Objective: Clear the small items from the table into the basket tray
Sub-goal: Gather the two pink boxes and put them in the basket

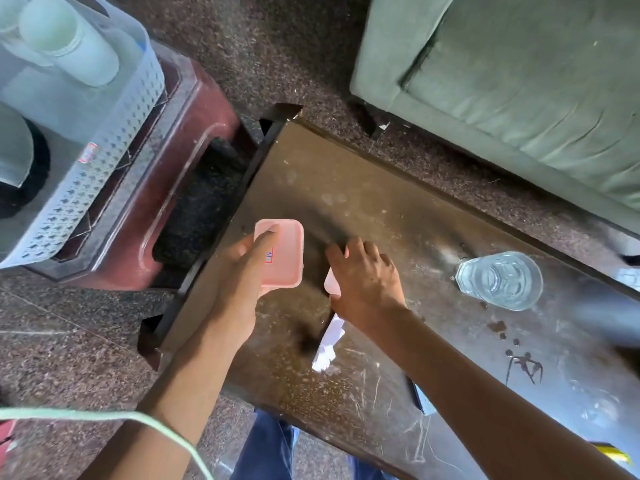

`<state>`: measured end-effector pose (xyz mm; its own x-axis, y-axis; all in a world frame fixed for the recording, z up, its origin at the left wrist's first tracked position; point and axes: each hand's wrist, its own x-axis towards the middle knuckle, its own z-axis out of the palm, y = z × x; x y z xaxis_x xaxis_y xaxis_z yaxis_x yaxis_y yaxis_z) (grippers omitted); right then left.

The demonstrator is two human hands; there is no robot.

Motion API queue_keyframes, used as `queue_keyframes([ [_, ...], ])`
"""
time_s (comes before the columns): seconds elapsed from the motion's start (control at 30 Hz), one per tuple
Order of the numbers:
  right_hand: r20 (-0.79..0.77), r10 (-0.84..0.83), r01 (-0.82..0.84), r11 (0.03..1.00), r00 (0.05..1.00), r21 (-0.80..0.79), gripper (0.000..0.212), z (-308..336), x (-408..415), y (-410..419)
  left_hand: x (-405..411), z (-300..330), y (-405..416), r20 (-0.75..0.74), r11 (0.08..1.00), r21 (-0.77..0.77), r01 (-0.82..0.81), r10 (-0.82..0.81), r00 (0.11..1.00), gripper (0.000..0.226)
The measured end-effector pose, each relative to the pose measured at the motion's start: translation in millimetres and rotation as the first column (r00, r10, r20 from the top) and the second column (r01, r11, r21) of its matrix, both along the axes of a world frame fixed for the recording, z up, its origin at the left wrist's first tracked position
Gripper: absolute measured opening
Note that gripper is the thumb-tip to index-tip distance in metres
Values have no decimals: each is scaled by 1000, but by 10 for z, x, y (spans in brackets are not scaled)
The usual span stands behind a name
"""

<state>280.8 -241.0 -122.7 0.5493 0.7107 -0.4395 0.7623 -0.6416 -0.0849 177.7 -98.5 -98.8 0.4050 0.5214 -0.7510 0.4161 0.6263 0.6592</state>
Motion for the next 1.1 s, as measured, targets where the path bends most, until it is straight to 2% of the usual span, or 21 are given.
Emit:
queue_keyframes([
  [0.17,-68,-134,144,975,989,166,62,244,152,89,-21,5,142,7,998,20,-61,60,998,50],
  [0.23,-73,-194,207,941,978,266,54,354,223,150,-25,25,218,23,996,36,-82,81,996,47],
  [0.37,-136,-278,309,831,951,463,39,582,298,315,-11,130,399,62,992,44,-121,118,991,61],
  [0.53,-202,-267,332,667,942,667,37,930,262,612,-21,256,686,99,980,101,-169,159,982,46],
  [0.67,-266,-276,383,634,924,672,43,1149,238,897,-55,419,944,134,961,100,-258,244,960,66],
  [0.77,-312,-238,391,622,920,678,43,1221,224,1135,-96,493,1158,148,938,156,-311,289,946,67],
  [0.87,-335,-194,381,608,922,697,43,1216,185,1411,-161,575,1352,155,904,241,-354,325,933,54],
  [1.0,-326,-168,358,614,930,704,40,1185,109,1827,-340,534,1573,167,854,354,-382,344,924,14],
  [1.1,-323,-116,324,609,939,724,39,1165,57,2160,-477,524,1666,179,816,443,-371,325,929,15],
])
